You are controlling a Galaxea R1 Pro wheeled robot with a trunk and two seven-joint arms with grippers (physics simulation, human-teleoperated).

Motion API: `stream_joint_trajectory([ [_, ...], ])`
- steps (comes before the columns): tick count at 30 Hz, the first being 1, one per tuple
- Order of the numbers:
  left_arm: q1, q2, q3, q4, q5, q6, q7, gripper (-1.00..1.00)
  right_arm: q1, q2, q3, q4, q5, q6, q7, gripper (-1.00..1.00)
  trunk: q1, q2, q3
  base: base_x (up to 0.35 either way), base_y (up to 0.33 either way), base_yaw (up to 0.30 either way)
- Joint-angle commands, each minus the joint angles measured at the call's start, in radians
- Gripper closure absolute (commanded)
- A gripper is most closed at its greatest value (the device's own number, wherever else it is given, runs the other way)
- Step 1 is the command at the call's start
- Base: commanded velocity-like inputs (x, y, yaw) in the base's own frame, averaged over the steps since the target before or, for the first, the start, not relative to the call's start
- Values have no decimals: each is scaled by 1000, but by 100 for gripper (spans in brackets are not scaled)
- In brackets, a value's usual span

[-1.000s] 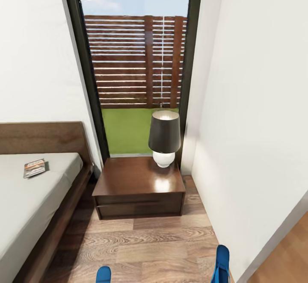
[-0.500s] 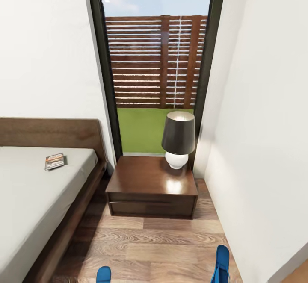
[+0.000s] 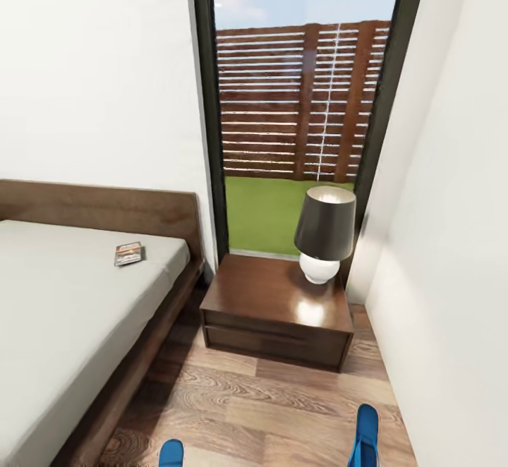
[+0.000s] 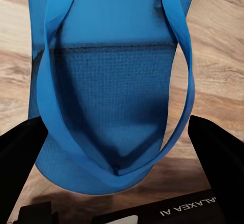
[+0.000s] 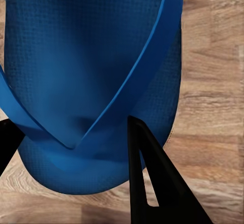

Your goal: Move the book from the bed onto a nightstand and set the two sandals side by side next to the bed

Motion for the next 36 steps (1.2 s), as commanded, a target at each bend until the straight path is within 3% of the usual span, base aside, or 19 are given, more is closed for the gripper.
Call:
stream_joint_trajectory([
  [1,-1,0,-8,2,9,-4,-3,100,-2,0,-3,4,-3,-5,6,100,0,0,-1,0,-13,293],
  [23,-1,0,-8,2,9,-4,-3,100,-2,0,-2,4,-3,-5,6,100,0,0,-1,0,-25,293],
  [36,-1,-14,-7,2,8,-4,-3,100,-2,0,-3,4,-3,-5,6,100,0,0,-1,0,-75,292],
])
